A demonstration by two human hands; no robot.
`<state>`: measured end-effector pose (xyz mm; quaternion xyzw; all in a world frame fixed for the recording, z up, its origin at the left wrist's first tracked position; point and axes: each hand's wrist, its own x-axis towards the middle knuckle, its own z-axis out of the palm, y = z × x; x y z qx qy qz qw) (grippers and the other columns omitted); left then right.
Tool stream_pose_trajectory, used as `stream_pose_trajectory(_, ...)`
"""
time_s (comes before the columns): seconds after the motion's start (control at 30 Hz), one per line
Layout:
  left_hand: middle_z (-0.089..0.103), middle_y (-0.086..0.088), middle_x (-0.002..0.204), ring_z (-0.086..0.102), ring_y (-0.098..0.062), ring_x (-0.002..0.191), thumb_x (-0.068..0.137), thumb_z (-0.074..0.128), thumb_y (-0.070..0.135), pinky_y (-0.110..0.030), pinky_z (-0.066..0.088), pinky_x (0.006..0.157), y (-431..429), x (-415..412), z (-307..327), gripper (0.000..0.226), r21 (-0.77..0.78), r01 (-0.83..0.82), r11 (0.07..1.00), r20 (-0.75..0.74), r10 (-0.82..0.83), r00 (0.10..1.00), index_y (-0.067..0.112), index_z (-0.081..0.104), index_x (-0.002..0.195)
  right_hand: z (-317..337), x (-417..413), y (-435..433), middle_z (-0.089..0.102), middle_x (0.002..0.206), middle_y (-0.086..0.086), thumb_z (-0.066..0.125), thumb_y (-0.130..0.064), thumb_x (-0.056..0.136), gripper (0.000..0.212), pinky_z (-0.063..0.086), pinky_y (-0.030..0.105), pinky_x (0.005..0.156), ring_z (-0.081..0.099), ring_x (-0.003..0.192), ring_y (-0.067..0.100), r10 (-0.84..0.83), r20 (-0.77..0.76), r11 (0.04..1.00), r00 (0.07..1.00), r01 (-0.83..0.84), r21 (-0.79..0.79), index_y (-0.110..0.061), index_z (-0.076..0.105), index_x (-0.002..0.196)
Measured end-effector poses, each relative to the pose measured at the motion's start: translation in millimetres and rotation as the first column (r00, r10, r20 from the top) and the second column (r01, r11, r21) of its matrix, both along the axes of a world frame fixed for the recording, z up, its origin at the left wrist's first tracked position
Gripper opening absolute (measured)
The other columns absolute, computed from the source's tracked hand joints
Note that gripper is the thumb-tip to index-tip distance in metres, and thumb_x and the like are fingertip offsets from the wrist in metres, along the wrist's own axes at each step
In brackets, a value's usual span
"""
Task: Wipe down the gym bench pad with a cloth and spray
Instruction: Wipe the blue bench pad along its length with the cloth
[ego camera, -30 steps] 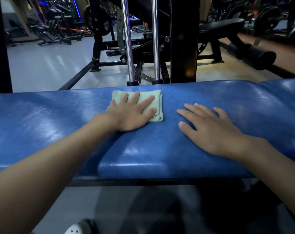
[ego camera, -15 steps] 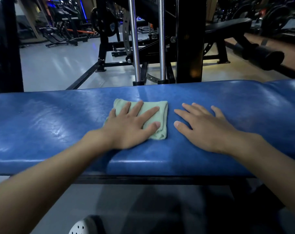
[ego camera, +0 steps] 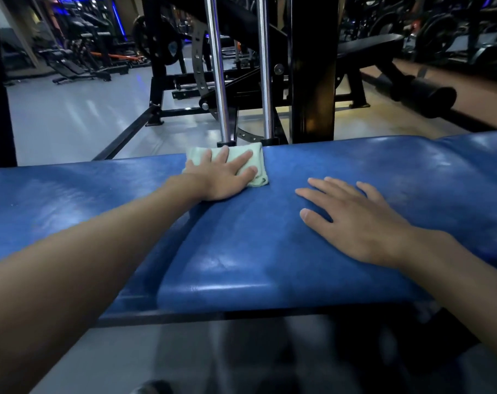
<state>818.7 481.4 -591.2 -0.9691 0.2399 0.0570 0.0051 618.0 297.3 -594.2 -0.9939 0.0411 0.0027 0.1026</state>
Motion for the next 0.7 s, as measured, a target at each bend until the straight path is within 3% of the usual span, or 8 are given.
stream_pose_trajectory(0.2, 0.000, 0.005, 0.167, -0.001, -0.027, 0.151, 0.078, -0.001, 0.078, -0.060, 0.007, 0.117, 44.9, -104.2, -5.7, 0.071, -0.019, 0.103, 0.995, 0.070, -0.101, 0.992, 0.061, -0.006, 0.147, 2.3, -0.6, 3.1, 0.007, 0.163, -0.019, 0.013, -0.063, 0.091, 0.063, 0.000, 0.045, 0.121, 0.000, 0.150, 0.003, -0.017, -0.015, 0.999, 1.000, 0.017, -0.027, -0.047, 0.018, 0.152)
stream_pose_trajectory(0.33, -0.008, 0.006, 0.167, -0.008, -0.029, 0.152, 0.070, -0.013, 0.078, -0.059, 0.003, 0.118, 68.4, -162.5, -4.5, 0.077, -0.012, 0.116, 0.993, 0.062, -0.115, 0.991, 0.061, -0.014, 0.145, 7.6, 1.2, 7.8, 0.014, 0.163, -0.014, 0.021, -0.051, 0.101, 0.052, -0.005, 0.051, 0.120, 0.004, 0.150, 0.007, -0.060, -0.001, 0.991, 0.998, 0.060, -0.120, -0.042, 0.023, 0.152)
stream_pose_trajectory(0.4, -0.009, 0.005, 0.167, -0.008, -0.030, 0.152, 0.068, -0.015, 0.077, -0.060, 0.003, 0.118, 73.5, -175.4, -5.5, 0.079, -0.021, 0.113, 0.993, 0.069, -0.111, 0.991, 0.061, -0.016, 0.145, 7.4, 4.1, 14.9, 0.016, 0.163, -0.012, 0.021, -0.047, 0.102, 0.051, -0.005, 0.050, 0.120, 0.005, 0.151, 0.008, -0.070, 0.039, 0.994, 0.997, 0.073, -0.087, -0.039, 0.025, 0.152)
stream_pose_trajectory(0.5, -0.006, 0.005, 0.167, -0.006, -0.030, 0.152, 0.068, -0.013, 0.079, -0.062, 0.005, 0.117, 72.6, -171.8, -5.3, 0.078, -0.031, 0.110, 0.993, 0.073, -0.107, 0.992, 0.061, -0.014, 0.145, 0.4, 6.1, 27.8, 0.010, 0.164, -0.015, 0.019, -0.054, 0.100, 0.056, -0.003, 0.046, 0.121, 0.002, 0.150, 0.005, -0.051, 0.036, 0.999, 0.998, 0.051, -0.004, -0.040, 0.019, 0.154)
stream_pose_trajectory(0.7, -0.004, 0.006, 0.167, -0.005, -0.028, 0.152, 0.091, 0.013, 0.076, -0.065, 0.001, 0.116, 49.4, -96.3, -2.7, 0.060, -0.025, 0.053, 0.998, 0.026, -0.052, 0.998, 0.062, -0.002, 0.147, -3.1, 1.6, 28.7, 0.002, 0.165, -0.016, 0.011, -0.062, 0.094, 0.063, -0.002, 0.044, 0.122, -0.005, 0.150, 0.004, -0.008, -0.001, 0.999, 1.000, 0.008, -0.052, -0.044, 0.014, 0.154)
